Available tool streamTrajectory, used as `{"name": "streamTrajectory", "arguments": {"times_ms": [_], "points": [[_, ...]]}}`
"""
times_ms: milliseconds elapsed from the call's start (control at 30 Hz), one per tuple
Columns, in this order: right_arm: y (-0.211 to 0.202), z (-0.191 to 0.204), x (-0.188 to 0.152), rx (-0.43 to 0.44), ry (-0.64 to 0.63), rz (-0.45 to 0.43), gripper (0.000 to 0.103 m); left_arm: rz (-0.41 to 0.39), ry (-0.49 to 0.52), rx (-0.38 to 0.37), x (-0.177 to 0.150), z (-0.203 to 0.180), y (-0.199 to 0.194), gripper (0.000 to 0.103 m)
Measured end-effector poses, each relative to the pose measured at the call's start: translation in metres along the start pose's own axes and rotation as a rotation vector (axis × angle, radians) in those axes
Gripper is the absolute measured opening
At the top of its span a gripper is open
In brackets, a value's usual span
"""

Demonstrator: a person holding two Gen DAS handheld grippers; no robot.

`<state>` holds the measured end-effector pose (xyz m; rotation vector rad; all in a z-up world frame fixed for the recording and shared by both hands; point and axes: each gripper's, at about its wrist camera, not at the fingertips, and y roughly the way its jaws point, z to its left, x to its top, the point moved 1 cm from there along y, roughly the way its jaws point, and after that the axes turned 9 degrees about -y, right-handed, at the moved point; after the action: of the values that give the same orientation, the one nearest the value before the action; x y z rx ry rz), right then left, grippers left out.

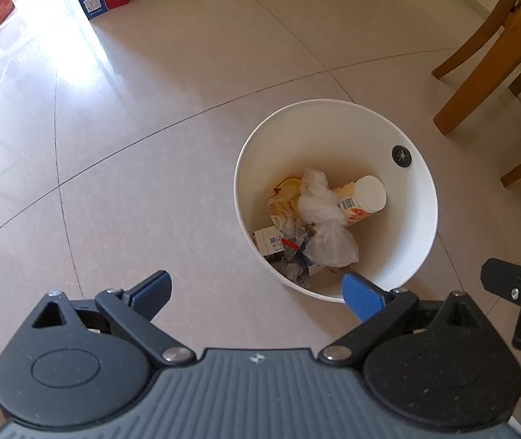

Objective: Collect trash

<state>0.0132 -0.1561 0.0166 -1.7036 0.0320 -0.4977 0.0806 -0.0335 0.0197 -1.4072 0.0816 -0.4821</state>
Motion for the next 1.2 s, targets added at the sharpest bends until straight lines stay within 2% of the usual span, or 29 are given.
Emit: {"name": "streamTrajectory", "arguments": {"times_ms": [1200], "points": [[-0.0016, -0.0018, 0.0017, 0.001, -0.001, -0.011, 0.103, 0.029, -0.006, -0.017, -0.0002, 0.0038, 0.005, 0.1]]}}
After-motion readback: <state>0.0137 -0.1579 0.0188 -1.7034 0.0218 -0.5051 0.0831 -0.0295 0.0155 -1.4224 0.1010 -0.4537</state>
